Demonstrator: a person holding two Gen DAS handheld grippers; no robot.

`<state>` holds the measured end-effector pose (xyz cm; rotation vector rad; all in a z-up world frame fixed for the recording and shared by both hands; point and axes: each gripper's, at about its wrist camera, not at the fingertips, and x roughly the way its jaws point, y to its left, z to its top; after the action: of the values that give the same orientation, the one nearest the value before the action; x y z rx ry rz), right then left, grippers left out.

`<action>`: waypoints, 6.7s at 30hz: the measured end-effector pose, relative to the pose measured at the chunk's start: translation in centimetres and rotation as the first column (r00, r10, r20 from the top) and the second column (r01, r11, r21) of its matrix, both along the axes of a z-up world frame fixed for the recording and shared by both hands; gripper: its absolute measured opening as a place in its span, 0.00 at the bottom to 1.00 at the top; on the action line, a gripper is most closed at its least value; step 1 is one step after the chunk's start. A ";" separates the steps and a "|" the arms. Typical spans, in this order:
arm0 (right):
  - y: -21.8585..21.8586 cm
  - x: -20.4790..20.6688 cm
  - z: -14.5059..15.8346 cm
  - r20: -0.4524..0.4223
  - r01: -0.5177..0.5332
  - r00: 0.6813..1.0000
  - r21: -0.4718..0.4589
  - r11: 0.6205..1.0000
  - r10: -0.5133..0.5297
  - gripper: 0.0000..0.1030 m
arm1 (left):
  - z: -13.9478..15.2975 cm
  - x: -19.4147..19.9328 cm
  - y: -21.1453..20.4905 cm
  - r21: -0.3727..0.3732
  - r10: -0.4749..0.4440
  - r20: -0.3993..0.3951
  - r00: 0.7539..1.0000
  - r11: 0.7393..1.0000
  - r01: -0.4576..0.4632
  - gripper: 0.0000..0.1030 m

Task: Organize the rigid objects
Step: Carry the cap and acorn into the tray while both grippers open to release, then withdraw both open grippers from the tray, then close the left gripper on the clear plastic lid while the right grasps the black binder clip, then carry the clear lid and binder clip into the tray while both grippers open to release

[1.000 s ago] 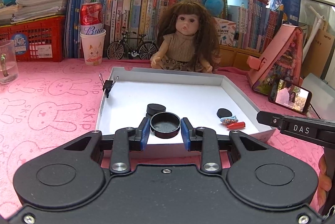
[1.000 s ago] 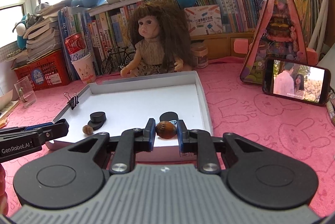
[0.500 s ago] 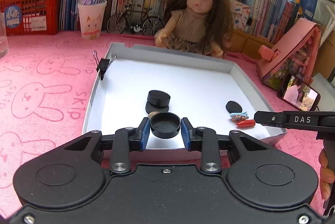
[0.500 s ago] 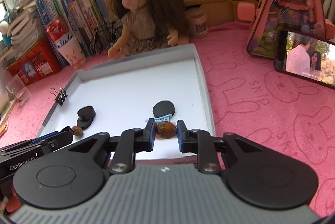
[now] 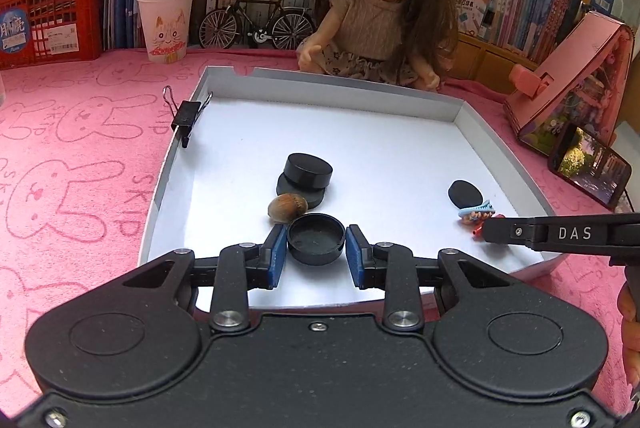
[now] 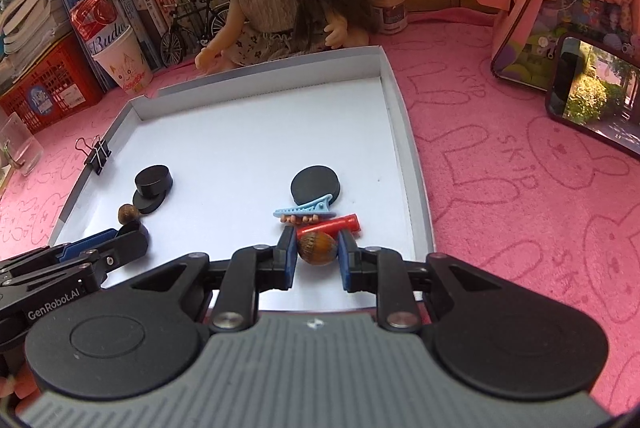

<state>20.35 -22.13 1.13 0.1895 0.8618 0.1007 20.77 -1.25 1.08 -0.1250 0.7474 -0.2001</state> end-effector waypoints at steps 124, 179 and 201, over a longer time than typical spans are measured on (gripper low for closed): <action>4.1 -14.1 -2.7 0.283 -0.223 0.917 -0.218 0.950 0.281 0.46 | -1.6 -18.5 0.5 0.090 -0.180 0.182 0.967 0.982 0.166 0.25; 1.4 -14.2 1.6 0.449 -0.010 0.891 -0.134 0.991 0.070 0.21 | 2.3 -14.8 0.9 0.044 -0.072 0.279 0.957 0.997 0.062 0.25; -0.1 -10.9 2.6 0.435 0.036 0.900 -0.048 0.998 -0.011 0.21 | 3.9 -10.3 1.1 0.009 -0.028 0.308 0.951 1.000 0.027 0.25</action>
<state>9.49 -22.28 3.70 0.1183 0.4136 0.0916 10.49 -0.10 4.97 -0.0764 0.4378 -0.2379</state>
